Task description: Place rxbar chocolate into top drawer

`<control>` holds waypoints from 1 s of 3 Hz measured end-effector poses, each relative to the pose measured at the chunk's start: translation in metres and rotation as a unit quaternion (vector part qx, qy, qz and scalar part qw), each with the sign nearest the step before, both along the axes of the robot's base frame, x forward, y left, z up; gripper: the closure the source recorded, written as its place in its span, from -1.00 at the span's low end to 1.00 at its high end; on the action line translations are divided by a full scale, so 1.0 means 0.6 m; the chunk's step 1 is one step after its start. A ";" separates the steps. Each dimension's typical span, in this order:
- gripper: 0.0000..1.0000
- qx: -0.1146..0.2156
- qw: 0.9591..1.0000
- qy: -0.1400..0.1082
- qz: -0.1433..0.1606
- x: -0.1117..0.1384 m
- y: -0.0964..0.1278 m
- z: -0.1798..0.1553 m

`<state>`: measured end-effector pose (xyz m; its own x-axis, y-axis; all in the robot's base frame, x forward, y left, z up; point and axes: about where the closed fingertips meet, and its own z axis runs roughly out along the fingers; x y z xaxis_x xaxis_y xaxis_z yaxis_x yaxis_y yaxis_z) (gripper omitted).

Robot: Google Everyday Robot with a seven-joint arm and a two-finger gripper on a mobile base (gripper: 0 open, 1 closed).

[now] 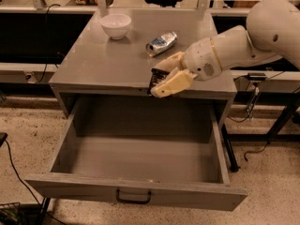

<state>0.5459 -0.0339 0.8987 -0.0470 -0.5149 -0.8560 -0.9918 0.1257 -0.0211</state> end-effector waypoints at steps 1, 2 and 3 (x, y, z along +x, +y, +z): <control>1.00 0.001 1.000 -0.003 -0.001 0.002 0.000 0.004; 1.00 -0.011 1.000 0.012 -0.023 -0.002 -0.003 -0.030; 1.00 -0.059 0.996 0.027 -0.067 -0.046 -0.012 -0.128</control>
Offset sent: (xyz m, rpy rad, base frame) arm -0.0045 -0.0108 -0.0553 -0.0648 0.0758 -0.1381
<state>0.5185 -0.0413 0.8219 -0.1656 -0.5978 -0.7844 -0.9667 0.2558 0.0091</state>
